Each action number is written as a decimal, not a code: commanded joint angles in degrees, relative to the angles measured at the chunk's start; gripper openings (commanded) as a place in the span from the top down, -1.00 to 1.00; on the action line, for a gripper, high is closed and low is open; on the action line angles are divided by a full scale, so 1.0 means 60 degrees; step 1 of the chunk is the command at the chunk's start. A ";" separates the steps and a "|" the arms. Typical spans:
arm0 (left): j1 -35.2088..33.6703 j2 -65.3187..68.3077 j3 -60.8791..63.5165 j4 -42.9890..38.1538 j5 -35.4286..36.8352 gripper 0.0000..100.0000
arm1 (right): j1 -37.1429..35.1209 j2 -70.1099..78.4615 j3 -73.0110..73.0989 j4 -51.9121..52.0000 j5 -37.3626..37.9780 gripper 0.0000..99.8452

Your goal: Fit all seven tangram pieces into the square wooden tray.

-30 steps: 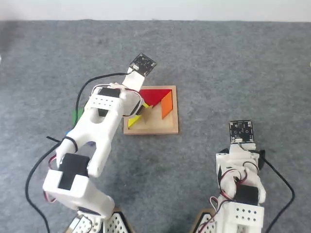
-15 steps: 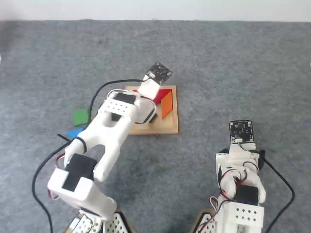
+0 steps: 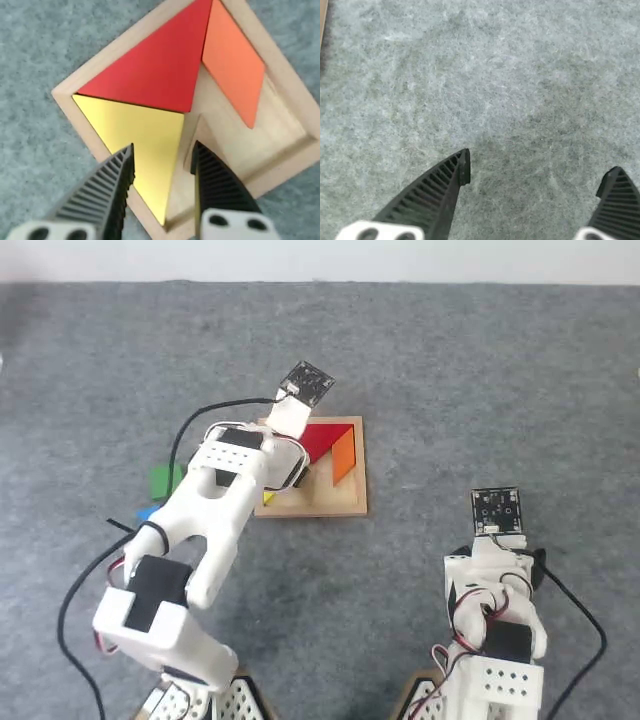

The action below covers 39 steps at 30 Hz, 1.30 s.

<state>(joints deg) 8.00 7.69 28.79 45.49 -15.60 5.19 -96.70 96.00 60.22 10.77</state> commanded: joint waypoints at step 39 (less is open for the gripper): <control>-0.4571 -0.6125 0.4183 -0.1861 0.5714 0.64 | -0.7568 1.6711 -1.4799 0.0784 -0.0791 0.20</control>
<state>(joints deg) -17.14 -28.18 51.38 42.77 16.48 -33.41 -9.58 13.36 74.20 8.92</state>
